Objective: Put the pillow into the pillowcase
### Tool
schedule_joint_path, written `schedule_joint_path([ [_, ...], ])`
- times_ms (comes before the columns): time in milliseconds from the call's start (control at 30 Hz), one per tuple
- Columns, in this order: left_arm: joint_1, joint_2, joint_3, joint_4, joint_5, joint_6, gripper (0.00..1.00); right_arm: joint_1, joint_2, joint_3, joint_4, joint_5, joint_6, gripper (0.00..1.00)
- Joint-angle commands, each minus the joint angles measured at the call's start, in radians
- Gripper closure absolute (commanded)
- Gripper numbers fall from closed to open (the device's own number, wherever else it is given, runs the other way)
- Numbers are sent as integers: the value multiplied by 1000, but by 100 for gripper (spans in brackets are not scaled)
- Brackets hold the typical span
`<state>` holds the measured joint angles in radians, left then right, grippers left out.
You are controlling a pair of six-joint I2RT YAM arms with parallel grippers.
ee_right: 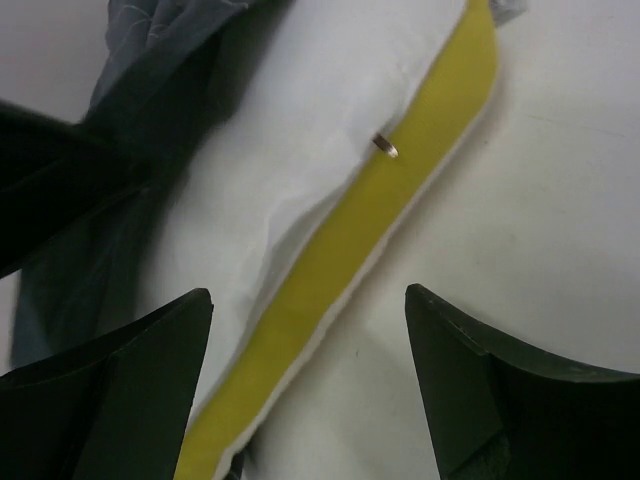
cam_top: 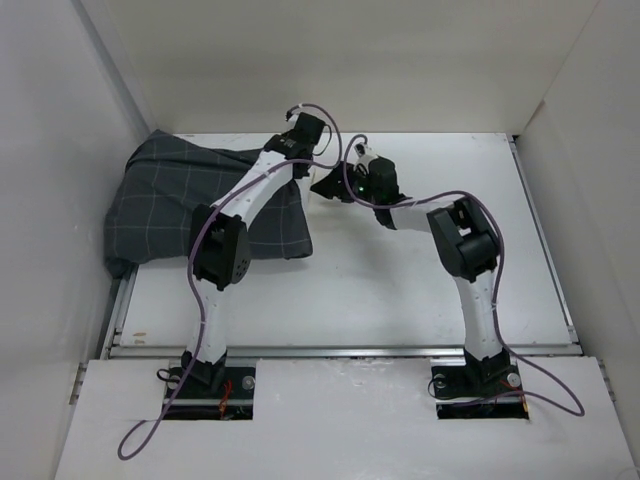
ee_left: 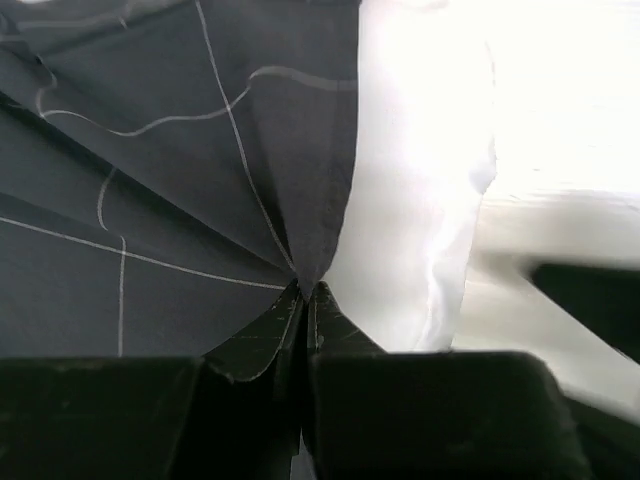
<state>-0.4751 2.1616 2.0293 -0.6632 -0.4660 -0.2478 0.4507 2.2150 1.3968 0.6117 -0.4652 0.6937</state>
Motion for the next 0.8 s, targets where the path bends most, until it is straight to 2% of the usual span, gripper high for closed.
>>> schedule_joint_path([
  [0, -54, -121, 64, 62, 82, 33, 100, 34, 70, 153, 59, -56, 55, 17],
  [67, -66, -121, 87, 62, 105, 33, 100, 45, 147, 227, 25, -70, 55, 19],
  [100, -82, -121, 98, 51, 116, 47, 100, 45, 169, 275, 25, -96, 64, 29],
  [133, -91, -121, 109, 42, 131, 57, 100, 54, 185, 287, 63, -111, 64, 43],
  [200, -118, -121, 137, 33, 156, 71, 100, 54, 195, 288, 108, -122, 78, 88],
  [233, -129, -121, 150, 33, 156, 71, 100, 54, 171, 248, 158, -134, 78, 100],
  [300, -166, -121, 175, 33, 156, 87, 100, 54, 59, 161, 227, -135, 16, 100],
  [333, -177, -134, 175, 33, 156, 99, 100, 54, 7, 36, 268, -135, -15, 100],
  [367, -189, -134, 190, 33, 165, 99, 100, 54, -112, -37, 342, -135, -49, 100],
  [400, -209, -144, 201, 33, 165, 108, 100, 54, -170, -106, 373, -125, -112, 100],
  [500, -240, -181, 212, 33, 234, 117, 100, 54, -335, -342, 515, -125, -164, 100],
  [600, -292, -192, 236, 56, 282, 136, 100, 54, -367, -427, 585, -139, -164, 100],
  [667, -350, -192, 284, 56, 309, 145, 100, 54, -367, -436, 585, -112, -148, 100],
  [733, -401, -192, 308, 36, 392, 145, 100, 43, -356, -481, 678, -66, -113, 100],
  [767, -462, -203, 319, 36, 414, 145, 100, 34, -356, -496, 709, -29, -67, 100],
])
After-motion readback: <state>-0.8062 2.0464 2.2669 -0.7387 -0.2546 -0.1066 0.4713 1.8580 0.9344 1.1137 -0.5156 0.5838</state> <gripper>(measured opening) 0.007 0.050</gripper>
